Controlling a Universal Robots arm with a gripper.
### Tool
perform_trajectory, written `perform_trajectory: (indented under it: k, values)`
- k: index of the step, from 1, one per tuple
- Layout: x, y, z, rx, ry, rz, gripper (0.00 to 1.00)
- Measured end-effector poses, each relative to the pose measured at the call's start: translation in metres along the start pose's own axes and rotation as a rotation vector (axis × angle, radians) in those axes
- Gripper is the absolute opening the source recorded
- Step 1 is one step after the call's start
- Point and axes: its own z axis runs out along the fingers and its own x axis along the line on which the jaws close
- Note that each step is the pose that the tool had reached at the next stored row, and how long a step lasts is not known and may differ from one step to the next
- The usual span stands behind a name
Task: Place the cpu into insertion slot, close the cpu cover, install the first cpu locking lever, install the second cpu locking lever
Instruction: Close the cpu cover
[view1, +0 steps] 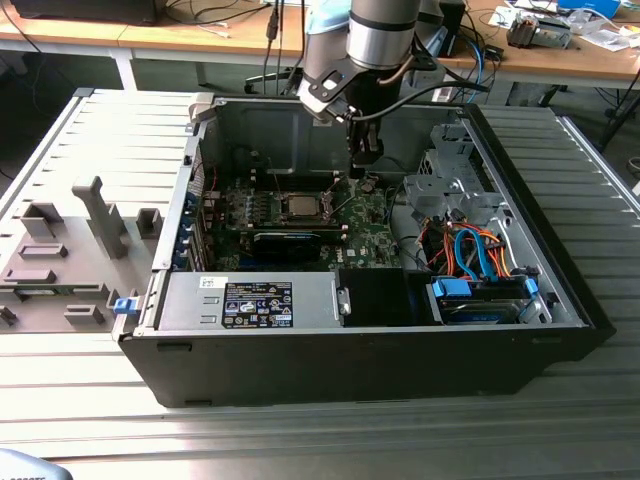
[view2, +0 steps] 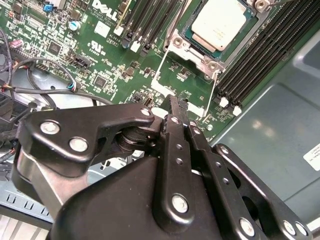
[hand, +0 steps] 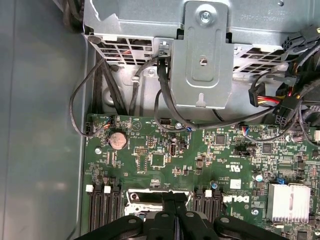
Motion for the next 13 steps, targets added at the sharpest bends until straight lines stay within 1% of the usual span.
perform_trajectory:
  k: [2, 13]
  values:
    - [-0.0001, 0.0019, 0.0001, -0.0001, 0.0000, 0.000, 0.11]
    - [-0.0004, 0.0067, 0.0004, -0.0001, 0.0001, 0.000, 0.11]
